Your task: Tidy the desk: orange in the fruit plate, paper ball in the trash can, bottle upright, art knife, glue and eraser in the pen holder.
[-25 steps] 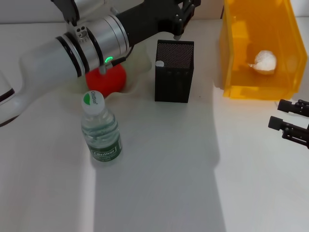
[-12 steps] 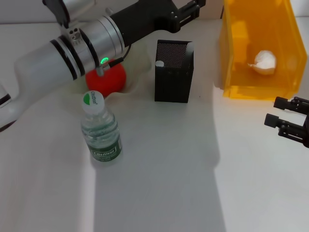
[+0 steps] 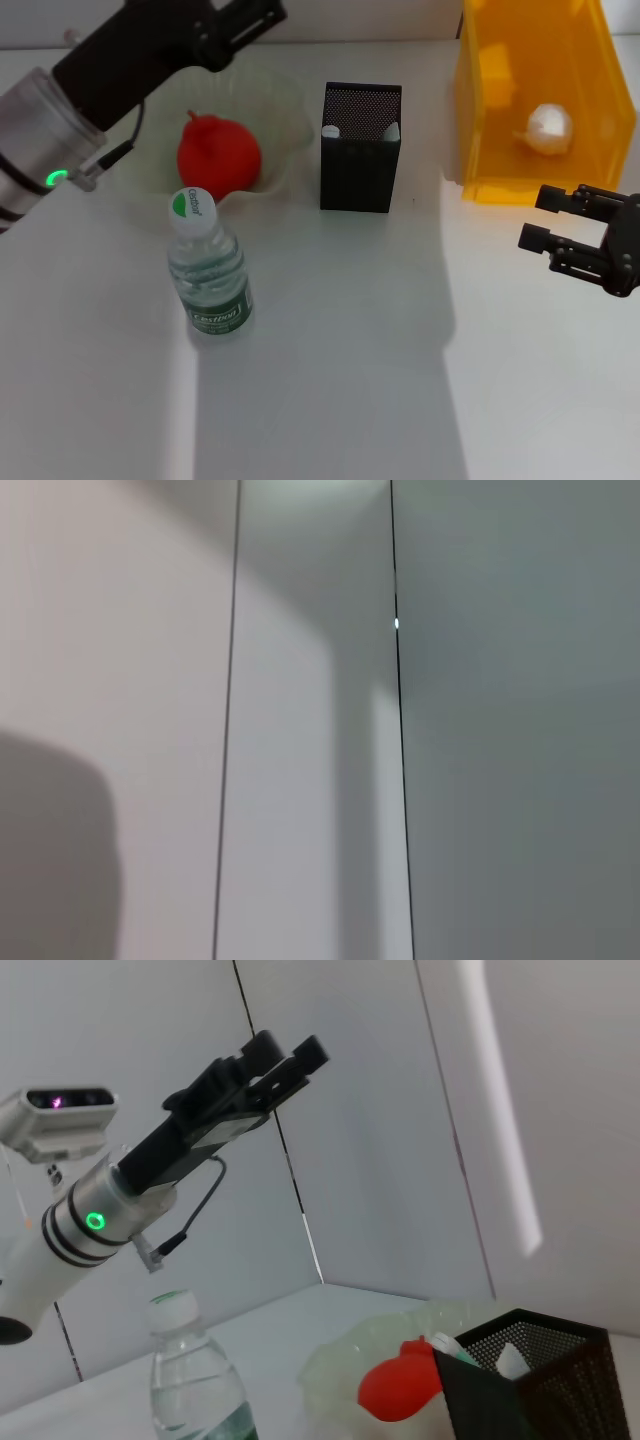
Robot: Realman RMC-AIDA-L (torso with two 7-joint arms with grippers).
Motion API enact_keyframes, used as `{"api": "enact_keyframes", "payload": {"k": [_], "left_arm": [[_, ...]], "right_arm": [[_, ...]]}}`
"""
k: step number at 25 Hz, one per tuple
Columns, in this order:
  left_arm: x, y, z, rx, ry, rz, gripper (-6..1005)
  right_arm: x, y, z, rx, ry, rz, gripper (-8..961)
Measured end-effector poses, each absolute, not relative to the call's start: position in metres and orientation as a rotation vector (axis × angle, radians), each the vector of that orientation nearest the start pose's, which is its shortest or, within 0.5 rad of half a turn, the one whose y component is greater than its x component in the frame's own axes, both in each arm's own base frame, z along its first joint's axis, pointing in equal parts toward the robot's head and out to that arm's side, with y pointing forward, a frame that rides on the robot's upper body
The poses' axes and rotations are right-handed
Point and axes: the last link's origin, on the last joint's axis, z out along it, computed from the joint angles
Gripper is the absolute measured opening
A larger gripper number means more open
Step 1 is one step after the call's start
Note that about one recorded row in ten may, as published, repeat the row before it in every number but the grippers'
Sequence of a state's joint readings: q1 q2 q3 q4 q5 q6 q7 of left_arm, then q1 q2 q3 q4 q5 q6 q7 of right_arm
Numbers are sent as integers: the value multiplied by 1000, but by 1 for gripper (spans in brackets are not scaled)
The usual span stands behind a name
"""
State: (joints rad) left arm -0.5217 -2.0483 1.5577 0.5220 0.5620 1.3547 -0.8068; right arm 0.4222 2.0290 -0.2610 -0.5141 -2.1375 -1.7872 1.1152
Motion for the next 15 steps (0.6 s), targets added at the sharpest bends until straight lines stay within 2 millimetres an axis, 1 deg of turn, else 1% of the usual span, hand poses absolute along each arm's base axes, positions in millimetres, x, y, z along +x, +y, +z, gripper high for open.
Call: {"api": "enact_keyframes", "payload": {"k": [1,2,3,4,5,6,7,8,10,11,12,13,15], "left_arm": [[-172,357,-10,-2209,-174,-1360,784],[-187,349,5,-2161,-173,-1391,784],[-187,349,5,-2161,-173,-1391,784],[-212,334,33,-2104,-176,-1430,784],[-219,330,43,-2111,-186,-1438,784],[-219,330,43,-2111,-186,-1438,784],[-227,326,50,-2131,-200,-1433,784],[-241,315,58,-2217,-215,-1390,784],[-251,307,62,-2283,-223,-1354,784],[-258,299,65,-2329,-228,-1323,784],[-268,287,67,-2396,-235,-1286,784],[-269,286,67,-2404,-235,-1282,784],[-285,263,69,-2510,-269,-1226,784]], "right_arm": [[309,276,30,-2546,585,937,611],[309,276,30,-2546,585,937,611],[307,277,28,-2556,582,941,611],[304,278,26,-2568,579,949,611],[301,280,24,-2579,575,960,611],[295,282,21,-2599,563,987,611],[295,282,21,-2599,563,987,611],[292,283,20,-2609,557,999,611],[285,284,19,-2642,542,1024,611],[282,285,18,-2663,535,1034,611],[278,286,17,-2690,530,1040,611],[275,286,15,-2714,527,1045,611],[267,288,13,-2769,513,1059,611]]}}
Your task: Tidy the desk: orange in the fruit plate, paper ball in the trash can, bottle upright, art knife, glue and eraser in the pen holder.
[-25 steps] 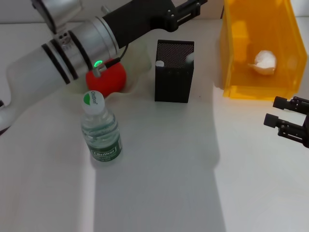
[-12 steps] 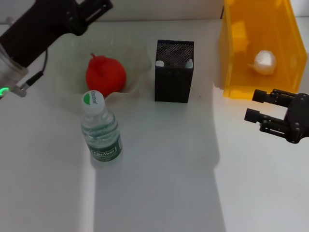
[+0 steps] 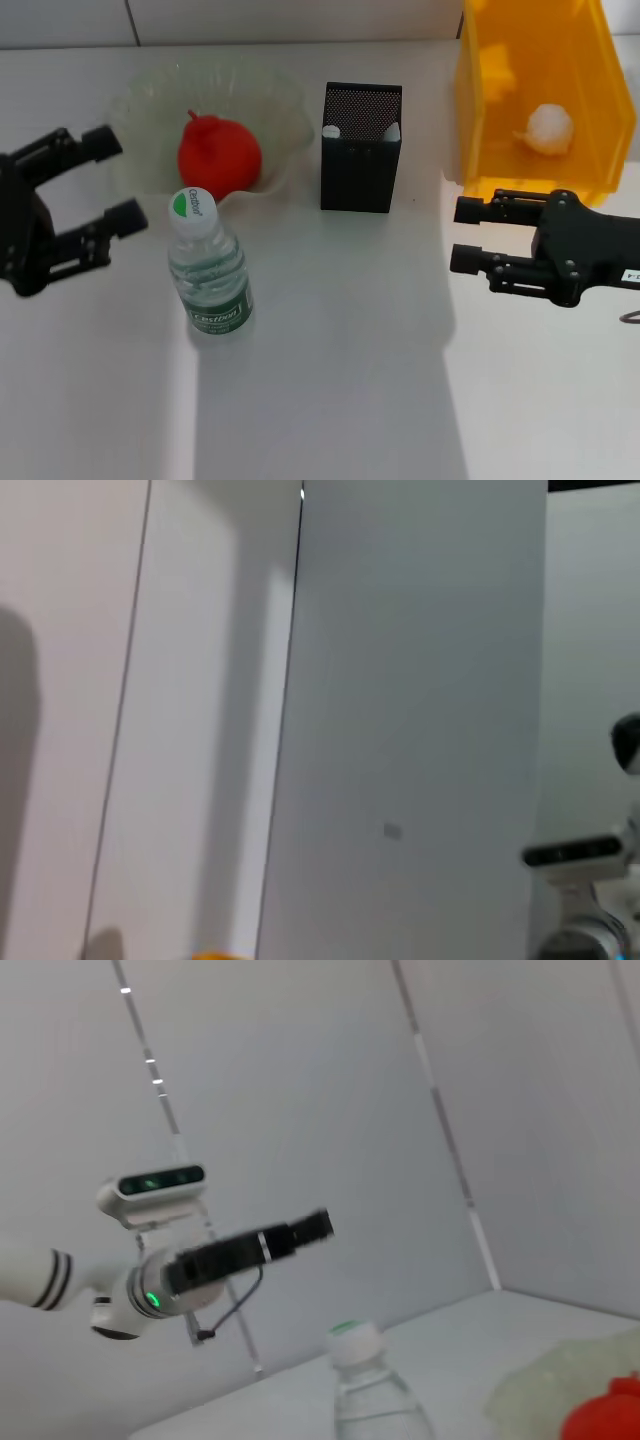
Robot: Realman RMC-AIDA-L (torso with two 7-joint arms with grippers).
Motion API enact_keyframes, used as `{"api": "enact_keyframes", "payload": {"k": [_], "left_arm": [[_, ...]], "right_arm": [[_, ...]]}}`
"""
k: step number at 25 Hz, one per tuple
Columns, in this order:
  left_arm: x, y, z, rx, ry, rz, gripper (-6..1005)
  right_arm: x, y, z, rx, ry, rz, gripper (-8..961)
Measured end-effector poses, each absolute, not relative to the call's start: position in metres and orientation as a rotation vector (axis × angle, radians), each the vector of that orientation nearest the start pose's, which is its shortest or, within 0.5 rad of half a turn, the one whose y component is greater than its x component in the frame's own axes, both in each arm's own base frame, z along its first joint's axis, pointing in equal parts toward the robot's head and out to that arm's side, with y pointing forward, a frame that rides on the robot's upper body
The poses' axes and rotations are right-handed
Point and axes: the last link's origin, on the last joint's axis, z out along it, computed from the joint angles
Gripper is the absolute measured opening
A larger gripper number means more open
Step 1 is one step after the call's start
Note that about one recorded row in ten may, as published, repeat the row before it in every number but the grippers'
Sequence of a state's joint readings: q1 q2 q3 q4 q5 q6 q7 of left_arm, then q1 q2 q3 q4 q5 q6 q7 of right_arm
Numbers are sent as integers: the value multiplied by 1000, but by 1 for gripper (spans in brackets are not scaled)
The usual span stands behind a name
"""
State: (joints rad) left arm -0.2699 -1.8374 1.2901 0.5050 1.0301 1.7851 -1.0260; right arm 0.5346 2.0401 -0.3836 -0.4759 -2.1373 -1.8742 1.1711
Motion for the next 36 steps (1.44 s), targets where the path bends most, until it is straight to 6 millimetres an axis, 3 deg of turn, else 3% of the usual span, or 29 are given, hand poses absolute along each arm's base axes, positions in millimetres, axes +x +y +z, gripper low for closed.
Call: {"api": "enact_keyframes", "payload": {"k": [1,4,7,13,19,36], "left_arm": [[-297,248,70,-2563,-322,-1183,784],[-304,239,69,-2593,-359,-1154,784],[-322,212,64,-2663,-486,-1077,784],[-336,188,52,-2723,-615,-1011,784],[-339,180,47,-2751,-672,-994,784],[-334,178,43,-2769,-679,-1026,784]], "right_arm": [[259,289,10,-2815,497,1071,611],[251,289,6,-2858,478,1081,611],[241,289,-5,-2930,452,1077,611],[227,283,-30,-3075,444,1043,611],[223,283,-39,-3109,459,1030,611],[224,282,-39,-3097,471,1040,611]]}}
